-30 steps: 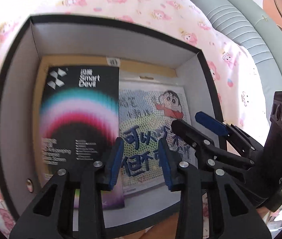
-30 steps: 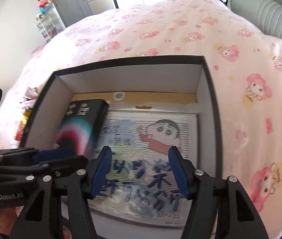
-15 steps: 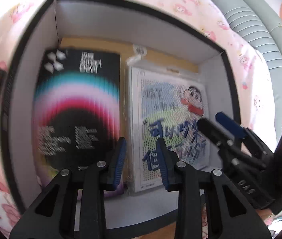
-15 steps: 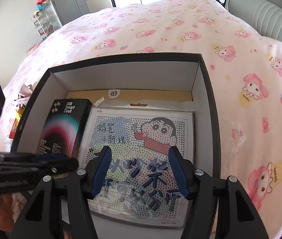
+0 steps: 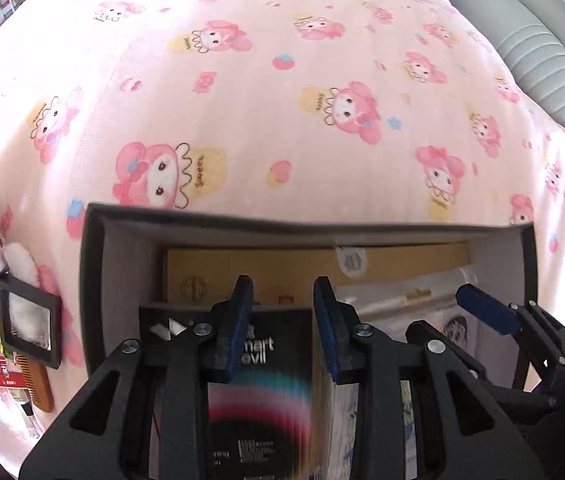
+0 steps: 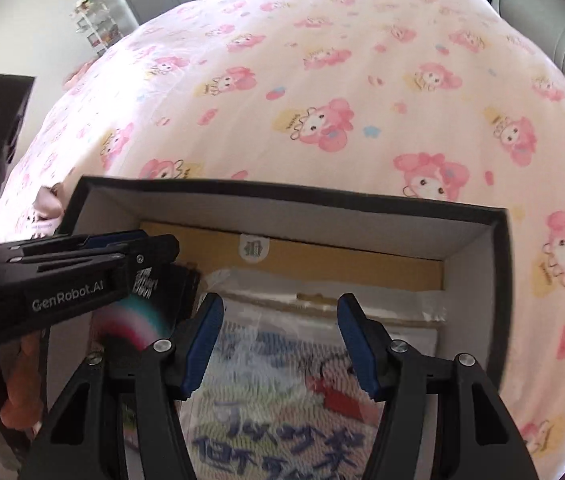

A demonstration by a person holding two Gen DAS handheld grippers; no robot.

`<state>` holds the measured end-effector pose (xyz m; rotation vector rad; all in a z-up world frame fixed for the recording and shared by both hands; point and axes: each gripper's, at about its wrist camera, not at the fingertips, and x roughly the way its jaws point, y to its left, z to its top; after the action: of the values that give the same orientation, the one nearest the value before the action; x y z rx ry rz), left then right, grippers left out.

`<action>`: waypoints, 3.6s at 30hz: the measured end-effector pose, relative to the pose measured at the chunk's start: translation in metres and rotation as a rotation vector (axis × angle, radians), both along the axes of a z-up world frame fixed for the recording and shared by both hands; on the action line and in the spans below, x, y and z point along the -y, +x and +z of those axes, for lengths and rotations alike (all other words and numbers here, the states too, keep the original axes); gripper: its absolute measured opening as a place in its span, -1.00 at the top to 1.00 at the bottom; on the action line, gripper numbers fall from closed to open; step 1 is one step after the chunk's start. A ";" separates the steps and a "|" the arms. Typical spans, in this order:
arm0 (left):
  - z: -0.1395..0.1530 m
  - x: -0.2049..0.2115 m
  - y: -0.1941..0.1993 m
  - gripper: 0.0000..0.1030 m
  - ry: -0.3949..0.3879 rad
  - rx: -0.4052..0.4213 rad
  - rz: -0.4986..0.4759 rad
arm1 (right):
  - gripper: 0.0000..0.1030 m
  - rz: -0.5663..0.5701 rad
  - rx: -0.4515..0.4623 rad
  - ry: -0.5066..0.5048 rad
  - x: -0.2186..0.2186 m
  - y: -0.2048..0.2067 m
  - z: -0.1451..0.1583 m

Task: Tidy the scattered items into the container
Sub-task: 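Push the Smart Devil box down into the box and open the left gripper, then move the left gripper to the red lucky-cup card among the items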

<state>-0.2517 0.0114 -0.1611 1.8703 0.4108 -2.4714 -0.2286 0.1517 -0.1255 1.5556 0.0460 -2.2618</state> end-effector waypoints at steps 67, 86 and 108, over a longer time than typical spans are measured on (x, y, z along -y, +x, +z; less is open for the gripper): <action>0.044 -0.040 0.134 0.28 0.123 -0.189 -0.143 | -0.10 -0.223 -0.176 -0.062 -0.042 0.134 0.036; 0.086 0.047 0.221 0.28 0.050 -0.252 -0.069 | -0.10 -0.037 -0.226 -0.100 0.041 0.201 0.078; 0.011 0.283 0.277 0.26 0.201 -0.223 0.407 | -0.10 0.325 0.024 -0.146 0.243 0.157 0.030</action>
<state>0.0252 -0.2720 -0.1501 1.3838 0.9711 -2.4252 -0.0718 -0.0918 -0.0959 1.3881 0.1158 -1.9489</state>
